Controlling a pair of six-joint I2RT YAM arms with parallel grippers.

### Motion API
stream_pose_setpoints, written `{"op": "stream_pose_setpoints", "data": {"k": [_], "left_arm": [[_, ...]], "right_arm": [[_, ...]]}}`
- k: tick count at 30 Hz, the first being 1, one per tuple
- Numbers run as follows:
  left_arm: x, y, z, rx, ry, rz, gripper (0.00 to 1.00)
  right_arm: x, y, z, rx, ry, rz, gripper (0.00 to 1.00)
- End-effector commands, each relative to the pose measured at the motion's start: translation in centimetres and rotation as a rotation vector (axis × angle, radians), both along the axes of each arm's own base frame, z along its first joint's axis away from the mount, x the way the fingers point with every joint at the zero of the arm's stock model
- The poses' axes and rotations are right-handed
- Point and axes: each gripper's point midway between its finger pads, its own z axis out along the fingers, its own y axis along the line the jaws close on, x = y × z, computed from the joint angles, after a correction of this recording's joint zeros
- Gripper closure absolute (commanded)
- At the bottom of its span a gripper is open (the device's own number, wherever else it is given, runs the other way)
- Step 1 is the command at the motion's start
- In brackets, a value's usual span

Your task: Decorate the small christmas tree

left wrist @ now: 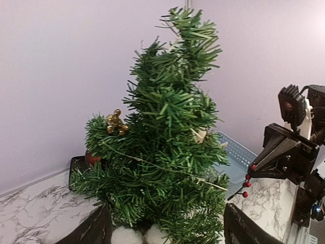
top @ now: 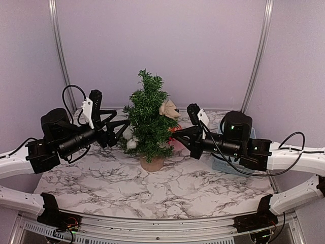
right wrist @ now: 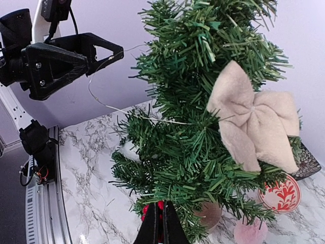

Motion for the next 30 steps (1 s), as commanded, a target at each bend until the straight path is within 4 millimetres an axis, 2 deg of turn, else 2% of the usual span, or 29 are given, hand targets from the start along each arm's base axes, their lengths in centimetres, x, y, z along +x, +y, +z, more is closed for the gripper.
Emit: {"op": "stream_pose_setpoints", "data": {"k": [1,6,12,17,21,23,25,30], "left_arm": [[1.7,2.5,1.2,-0.084,-0.007,0.137,0.24],[2.3,3.2,0.9,-0.095,-0.002,0.164,0.23],[2.6,3.0,0.6,-0.092,0.000,0.162,0.23],[2.7,3.2,0.6,-0.092,-0.003,0.165,0.23],[2.8,3.3,0.4,-0.088,-0.001,0.169,0.23],[2.8,3.3,0.3,-0.089,0.001,0.168,0.23],[2.8,3.4,0.2,-0.090,0.002,0.168,0.23],[2.8,3.4,0.1,-0.092,0.002,0.169,0.23]], "right_arm": [[-0.1,0.6,3.0,0.078,-0.043,0.015,1.00],[0.1,0.7,5.4,0.087,-0.076,0.006,1.00],[0.4,1.6,6.3,0.075,-0.093,0.015,1.00],[1.1,2.6,5.2,0.013,-0.083,-0.007,1.00],[0.0,3.6,4.8,-0.015,-0.112,0.048,1.00],[-0.6,4.1,4.0,-0.038,-0.108,0.065,1.00],[-0.5,4.4,3.0,-0.062,-0.097,0.059,1.00],[-0.1,4.8,2.2,-0.075,-0.095,0.015,1.00]]}}
